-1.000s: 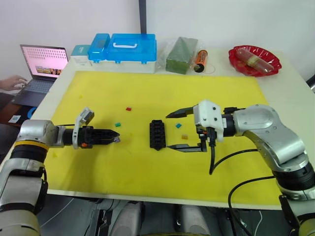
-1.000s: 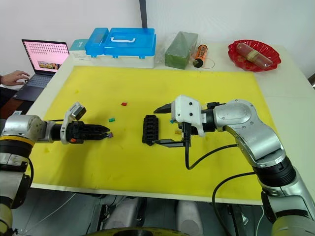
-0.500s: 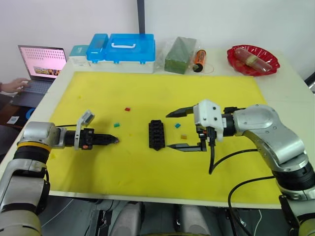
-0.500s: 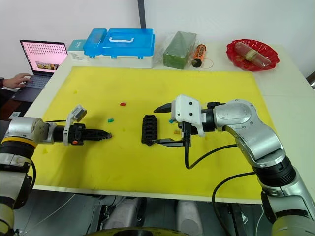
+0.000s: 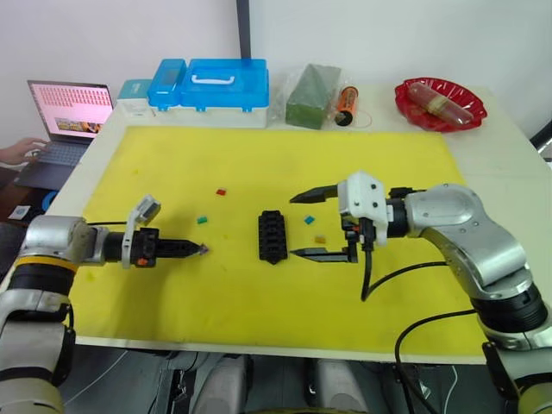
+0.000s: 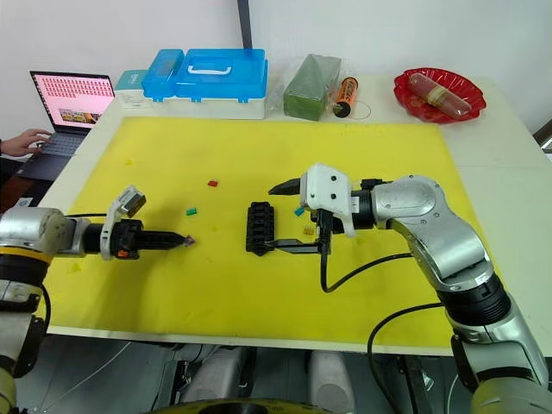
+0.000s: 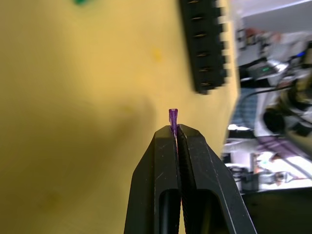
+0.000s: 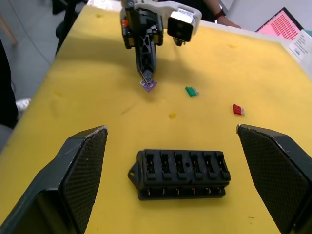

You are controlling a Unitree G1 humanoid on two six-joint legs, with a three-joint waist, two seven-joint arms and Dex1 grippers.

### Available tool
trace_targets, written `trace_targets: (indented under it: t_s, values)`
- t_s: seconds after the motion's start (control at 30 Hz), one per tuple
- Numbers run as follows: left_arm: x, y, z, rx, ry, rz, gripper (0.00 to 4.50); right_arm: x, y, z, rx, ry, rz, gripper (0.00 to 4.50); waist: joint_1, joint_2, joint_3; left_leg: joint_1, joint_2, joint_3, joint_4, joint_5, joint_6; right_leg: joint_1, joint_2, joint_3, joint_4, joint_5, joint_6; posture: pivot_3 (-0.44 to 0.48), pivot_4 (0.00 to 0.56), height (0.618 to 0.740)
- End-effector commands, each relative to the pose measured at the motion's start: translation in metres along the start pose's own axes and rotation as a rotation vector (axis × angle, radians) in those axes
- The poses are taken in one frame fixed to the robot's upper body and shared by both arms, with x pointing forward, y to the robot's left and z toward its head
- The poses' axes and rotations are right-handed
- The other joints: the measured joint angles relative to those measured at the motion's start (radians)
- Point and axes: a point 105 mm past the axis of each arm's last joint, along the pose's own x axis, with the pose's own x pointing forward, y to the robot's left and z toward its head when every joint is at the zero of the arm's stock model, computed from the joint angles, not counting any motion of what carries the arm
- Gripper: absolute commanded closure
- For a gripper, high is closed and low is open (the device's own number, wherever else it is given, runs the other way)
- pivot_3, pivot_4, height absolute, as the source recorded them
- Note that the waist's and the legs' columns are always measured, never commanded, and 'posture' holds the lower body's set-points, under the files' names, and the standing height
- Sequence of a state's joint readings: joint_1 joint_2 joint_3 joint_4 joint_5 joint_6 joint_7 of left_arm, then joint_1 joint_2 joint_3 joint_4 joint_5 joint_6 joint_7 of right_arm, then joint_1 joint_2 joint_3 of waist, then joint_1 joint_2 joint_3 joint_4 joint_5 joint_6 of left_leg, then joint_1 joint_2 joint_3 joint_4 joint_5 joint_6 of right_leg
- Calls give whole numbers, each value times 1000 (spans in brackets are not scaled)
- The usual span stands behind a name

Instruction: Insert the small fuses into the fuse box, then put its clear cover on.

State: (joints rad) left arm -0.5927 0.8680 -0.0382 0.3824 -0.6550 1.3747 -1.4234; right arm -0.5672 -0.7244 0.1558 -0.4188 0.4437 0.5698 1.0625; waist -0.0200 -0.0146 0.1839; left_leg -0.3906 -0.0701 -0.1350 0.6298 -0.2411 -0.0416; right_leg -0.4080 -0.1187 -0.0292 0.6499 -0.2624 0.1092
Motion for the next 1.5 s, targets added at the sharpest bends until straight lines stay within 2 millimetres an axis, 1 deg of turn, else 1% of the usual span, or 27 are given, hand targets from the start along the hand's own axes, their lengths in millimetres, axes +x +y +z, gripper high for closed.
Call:
trace_targets:
  t_s: [0.03,0.07,0.1,0.13,0.17,0.23,0.3,0.4,0.5,0.6,0.67,0.7,0.77,0.87,1.27,1.5]
  values:
    - [-5,-39,10,143,-58,-106,4447,-12,-8,7,51,-34,-45,0,3,0,0,0,0,0,0,0,0,0,0,0,0,0,0,0,150,740]
    - [-3,-49,10,189,-68,-137,4447,-15,-8,8,97,-45,-48,0,5,0,0,0,2,0,0,0,0,0,-1,0,0,0,0,0,150,740]
    - [1,-64,10,284,-96,-178,4447,-19,-8,9,160,-63,-41,0,6,0,0,0,2,0,0,0,0,0,-1,0,-1,0,0,0,150,740]
    - [5,-77,14,366,-140,-209,4447,-23,-8,12,228,-82,-30,0,9,0,0,0,2,-1,0,0,0,1,-1,0,-1,0,0,0,150,740]
    - [7,-88,19,434,-221,-240,4447,-26,-7,14,286,-99,-15,0,12,0,0,0,2,-1,0,0,0,1,-2,0,-2,0,0,0,150,740]
    - [9,-97,23,495,-308,-268,4447,-29,-6,18,354,-119,5,0,11,-1,0,-1,2,-2,1,0,0,2,-2,-1,-3,1,-1,0,150,740]
    - [25,-101,12,635,-245,-230,4447,-32,-5,20,425,-135,30,0,3,-1,0,-1,2,-2,1,0,0,2,-2,-1,-3,1,0,0,150,740]
    - [44,-113,4,794,-223,-258,4447,-32,-8,26,490,-175,48,0,5,-1,0,0,2,0,0,0,0,1,-1,0,-3,2,-2,0,150,740]
    - [57,-119,-3,921,-215,-279,4500,-29,-10,31,489,-197,48,573,8,-1,0,0,2,1,0,0,0,1,-1,0,-3,2,-2,0,150,740]
    - [66,-126,2,979,-273,-307,4500,-22,-7,33,491,-203,58,1617,11,-1,0,-1,1,1,0,0,0,1,-1,0,-4,2,-2,0,150,740]
    - [69,-128,5,1005,-302,-316,4500,-19,-5,35,497,-219,63,1617,11,-1,0,-1,0,1,0,0,0,1,-1,0,-4,2,-2,0,150,740]
    - [70,-129,7,1018,-315,-315,4500,-18,-5,35,504,-229,64,1868,11,-1,0,-1,0,1,0,0,0,1,-1,0,-4,2,-2,0,150,740]
    - [72,-130,9,1039,-334,-316,4500,-17,-2,36,516,-243,69,2185,10,-1,0,-1,0,1,0,0,0,1,-1,0,-4,2,-2,0,150,740]
    - [74,-131,9,1052,-338,-328,4500,-14,0,36,522,-248,63,3199,9,-1,0,-1,0,1,0,0,0,1,0,0,-4,2,-2,0,150,740]
    - [79,-142,7,1082,-340,-365,4500,-10,6,40,539,-261,63,3199,9,-1,0,-1,0,1,0,0,0,1,0,0,-4,2,-2,0,150,740]
    - [84,-141,4,1071,-318,-381,4500,-10,6,44,560,-287,55,3199,9,-1,0,-1,0,1,0,0,0,1,0,0,-4,2,-2,0,150,740]
